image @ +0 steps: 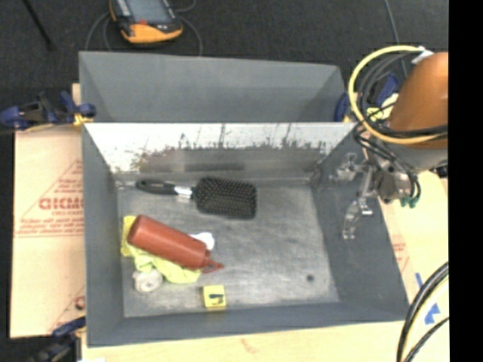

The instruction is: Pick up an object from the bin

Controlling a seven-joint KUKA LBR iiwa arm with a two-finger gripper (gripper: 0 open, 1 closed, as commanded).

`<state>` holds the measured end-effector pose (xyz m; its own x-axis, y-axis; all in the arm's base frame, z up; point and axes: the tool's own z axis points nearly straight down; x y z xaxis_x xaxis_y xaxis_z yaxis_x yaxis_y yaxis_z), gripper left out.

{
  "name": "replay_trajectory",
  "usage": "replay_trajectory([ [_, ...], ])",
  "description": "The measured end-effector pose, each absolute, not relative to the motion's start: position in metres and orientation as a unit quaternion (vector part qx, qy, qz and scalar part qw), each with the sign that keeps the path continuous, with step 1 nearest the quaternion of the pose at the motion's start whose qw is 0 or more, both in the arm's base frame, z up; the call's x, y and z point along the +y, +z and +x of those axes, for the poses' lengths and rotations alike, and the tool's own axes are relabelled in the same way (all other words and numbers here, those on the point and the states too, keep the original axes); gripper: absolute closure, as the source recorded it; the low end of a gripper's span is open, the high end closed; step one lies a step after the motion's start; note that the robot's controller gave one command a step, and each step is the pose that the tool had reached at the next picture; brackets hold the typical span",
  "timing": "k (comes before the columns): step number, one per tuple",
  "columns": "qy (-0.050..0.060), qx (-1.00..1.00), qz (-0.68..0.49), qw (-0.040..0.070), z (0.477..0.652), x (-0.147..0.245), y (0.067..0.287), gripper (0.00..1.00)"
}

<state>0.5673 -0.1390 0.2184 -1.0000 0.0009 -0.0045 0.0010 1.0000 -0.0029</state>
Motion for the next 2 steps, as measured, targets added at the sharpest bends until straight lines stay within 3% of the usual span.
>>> replay_trajectory([
  [1,-0.002,1.000,-0.007,0.005,0.600,-0.110,0.142,0.00],
  [2,0.001,0.999,0.034,0.001,0.637,-0.052,0.160,0.00],
])
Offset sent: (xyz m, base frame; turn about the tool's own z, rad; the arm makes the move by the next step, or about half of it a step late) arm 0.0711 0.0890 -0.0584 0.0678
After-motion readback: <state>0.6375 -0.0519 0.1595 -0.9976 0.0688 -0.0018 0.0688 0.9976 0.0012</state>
